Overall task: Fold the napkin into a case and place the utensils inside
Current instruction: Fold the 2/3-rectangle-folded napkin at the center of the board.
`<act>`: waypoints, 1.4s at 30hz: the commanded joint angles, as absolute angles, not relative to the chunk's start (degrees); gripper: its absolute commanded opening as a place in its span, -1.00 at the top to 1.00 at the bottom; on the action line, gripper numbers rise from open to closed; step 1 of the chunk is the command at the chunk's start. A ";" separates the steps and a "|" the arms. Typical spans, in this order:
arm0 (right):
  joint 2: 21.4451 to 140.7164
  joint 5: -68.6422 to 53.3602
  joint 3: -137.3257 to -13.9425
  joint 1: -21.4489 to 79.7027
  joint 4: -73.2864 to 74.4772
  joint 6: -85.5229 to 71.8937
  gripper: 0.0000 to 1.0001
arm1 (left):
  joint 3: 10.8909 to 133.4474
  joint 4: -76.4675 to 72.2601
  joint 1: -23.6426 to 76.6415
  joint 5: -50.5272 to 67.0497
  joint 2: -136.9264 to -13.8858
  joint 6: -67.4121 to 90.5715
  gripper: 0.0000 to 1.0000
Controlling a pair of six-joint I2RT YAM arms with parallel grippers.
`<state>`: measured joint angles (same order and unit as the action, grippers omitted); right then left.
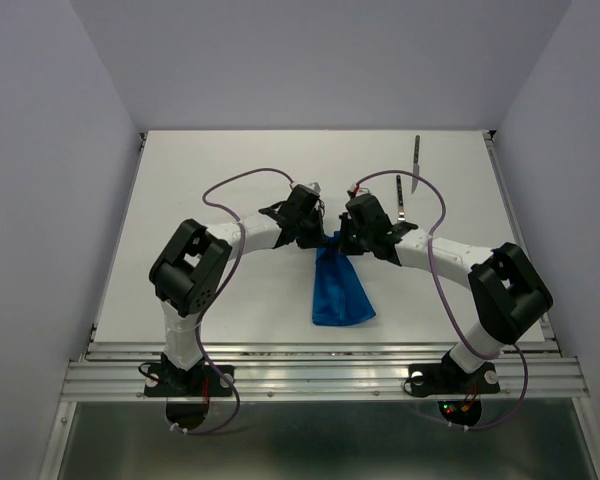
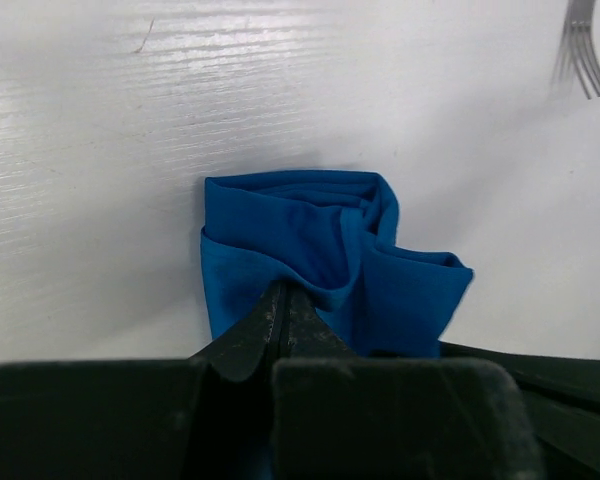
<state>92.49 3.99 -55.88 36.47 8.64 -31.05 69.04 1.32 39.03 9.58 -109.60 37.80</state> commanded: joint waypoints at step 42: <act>86.31 2.37 -50.10 31.38 8.17 -29.27 0.99 | 69.43 -2.02 38.58 10.11 -105.21 36.47 1.00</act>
